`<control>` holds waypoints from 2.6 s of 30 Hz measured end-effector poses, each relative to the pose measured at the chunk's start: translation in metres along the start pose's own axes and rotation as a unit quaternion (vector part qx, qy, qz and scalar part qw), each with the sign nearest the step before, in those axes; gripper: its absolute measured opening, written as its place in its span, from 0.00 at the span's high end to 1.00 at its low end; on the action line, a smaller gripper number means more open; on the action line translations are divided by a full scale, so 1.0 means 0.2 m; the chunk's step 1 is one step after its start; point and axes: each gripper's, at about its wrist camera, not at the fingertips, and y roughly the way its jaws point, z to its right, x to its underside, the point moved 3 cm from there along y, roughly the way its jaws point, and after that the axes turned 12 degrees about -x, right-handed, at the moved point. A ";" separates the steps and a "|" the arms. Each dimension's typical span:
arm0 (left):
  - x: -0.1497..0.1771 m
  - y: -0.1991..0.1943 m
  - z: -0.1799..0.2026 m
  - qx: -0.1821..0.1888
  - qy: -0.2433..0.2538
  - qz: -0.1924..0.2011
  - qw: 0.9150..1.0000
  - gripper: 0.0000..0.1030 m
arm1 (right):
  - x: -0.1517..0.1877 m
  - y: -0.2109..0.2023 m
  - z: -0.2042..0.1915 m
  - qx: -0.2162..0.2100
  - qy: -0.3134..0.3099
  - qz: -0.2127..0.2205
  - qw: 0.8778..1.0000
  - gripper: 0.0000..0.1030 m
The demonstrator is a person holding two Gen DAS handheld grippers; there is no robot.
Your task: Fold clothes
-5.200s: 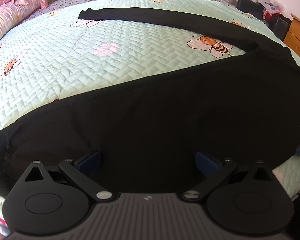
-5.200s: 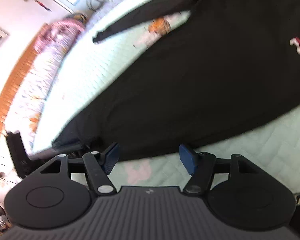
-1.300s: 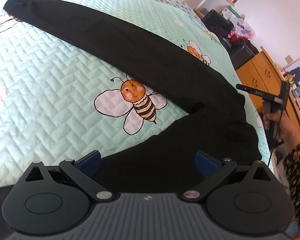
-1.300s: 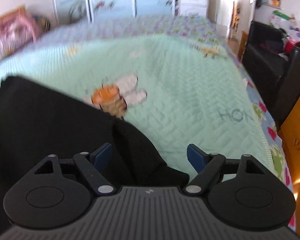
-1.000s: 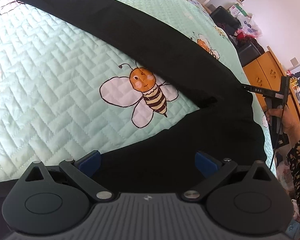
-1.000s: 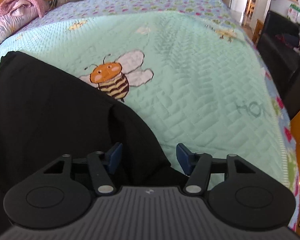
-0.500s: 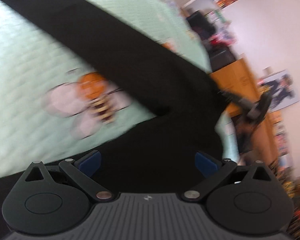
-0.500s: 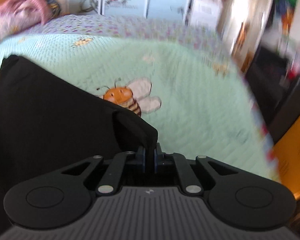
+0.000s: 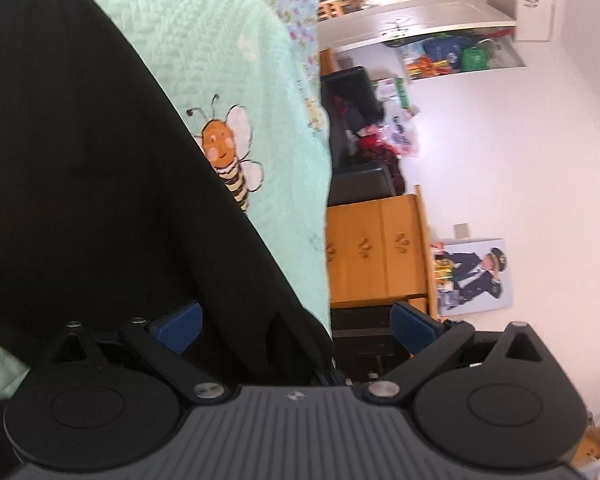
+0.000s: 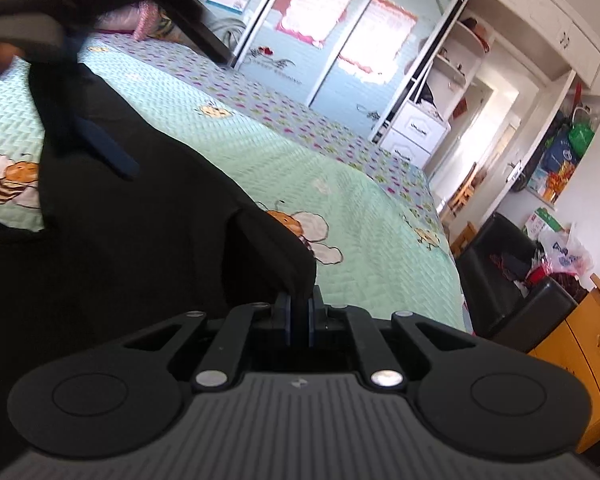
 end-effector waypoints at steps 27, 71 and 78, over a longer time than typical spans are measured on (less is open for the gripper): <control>0.24 -0.07 -0.02 -0.079 0.131 0.032 0.988 0.89 | 0.22 -0.33 -0.35 0.069 -0.077 0.017 0.994 0.92; 0.42 -0.12 -0.09 -0.099 0.104 -0.002 0.990 0.89 | 0.70 -0.38 0.06 -0.045 0.755 0.167 0.633 0.74; 0.58 -0.22 -0.02 -0.096 0.150 0.006 0.984 0.89 | 0.63 -0.57 0.10 -0.027 0.670 0.181 0.720 0.87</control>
